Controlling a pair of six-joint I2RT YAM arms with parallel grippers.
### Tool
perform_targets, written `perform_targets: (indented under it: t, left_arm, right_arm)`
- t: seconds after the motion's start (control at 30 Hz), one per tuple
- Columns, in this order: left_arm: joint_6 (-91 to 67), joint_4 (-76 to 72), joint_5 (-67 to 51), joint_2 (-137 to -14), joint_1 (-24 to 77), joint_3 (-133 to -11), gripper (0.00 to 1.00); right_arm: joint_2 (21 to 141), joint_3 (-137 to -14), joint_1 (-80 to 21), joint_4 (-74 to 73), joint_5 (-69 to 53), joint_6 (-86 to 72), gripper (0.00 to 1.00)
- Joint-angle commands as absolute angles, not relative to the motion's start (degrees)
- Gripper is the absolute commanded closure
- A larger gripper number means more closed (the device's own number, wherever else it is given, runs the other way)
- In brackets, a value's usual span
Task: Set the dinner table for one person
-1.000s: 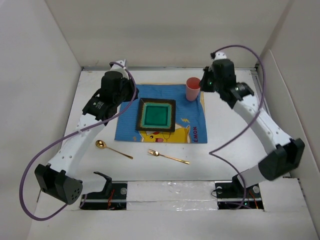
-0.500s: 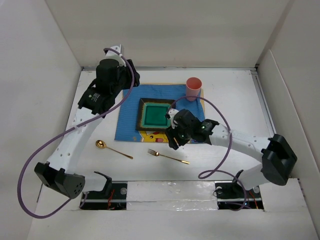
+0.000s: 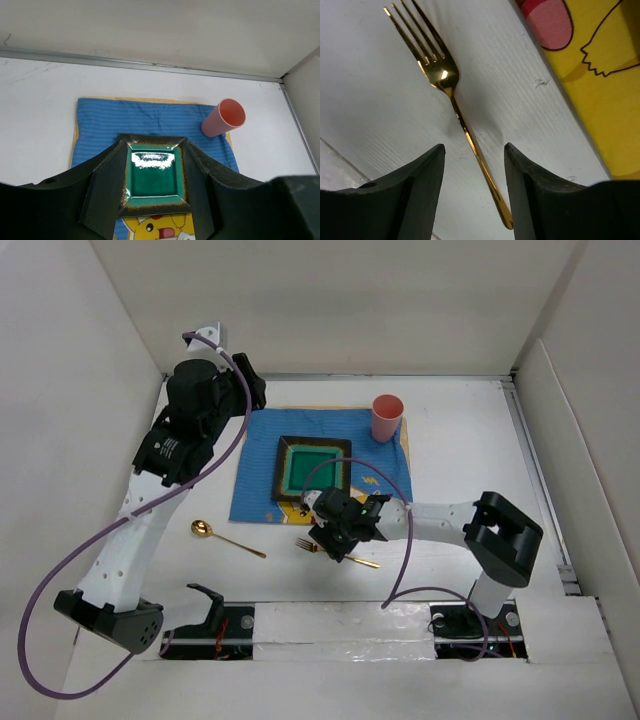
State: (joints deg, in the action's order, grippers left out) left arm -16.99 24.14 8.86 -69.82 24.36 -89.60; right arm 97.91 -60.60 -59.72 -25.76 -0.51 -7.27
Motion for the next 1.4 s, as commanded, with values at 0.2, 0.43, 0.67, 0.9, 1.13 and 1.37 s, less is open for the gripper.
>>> perform_targets:
  t: [0.2,0.43,0.67,0.9,1.13,1.37]
  left_arm:
    - [-16.61,24.96,10.37,-67.06,24.43,-88.07,0.54]
    - [-16.96,25.58,10.20,-65.66,24.43,-87.36,0.54]
    - [-17.67,27.15,9.84,-64.51,24.43,-87.62,0.55]
    - [-18.46,29.88,8.18,-64.60,24.43,-90.79,0.61]
    - [-20.39,31.55,6.42,-61.44,24.43,-88.60,0.66]
    - [-22.59,31.12,4.58,-58.54,26.72,-81.92,0.66]
  right_arm:
    - [104.75,-64.95,-63.10,-25.83,9.75,-8.35,0.61]
    - [107.75,-66.62,-64.95,-27.42,11.95,-11.86,1.00]
    - [102.92,-79.51,-66.01,-34.36,11.24,-18.97,1.00]
    - [118.54,-109.56,-61.79,-38.67,12.66,-27.06,1.00]
    - [136.66,-137.00,-56.43,-37.64,12.05,-39.79,1.00]
    - [143.34,-139.56,-54.67,-30.77,15.91,-49.04,1.00]
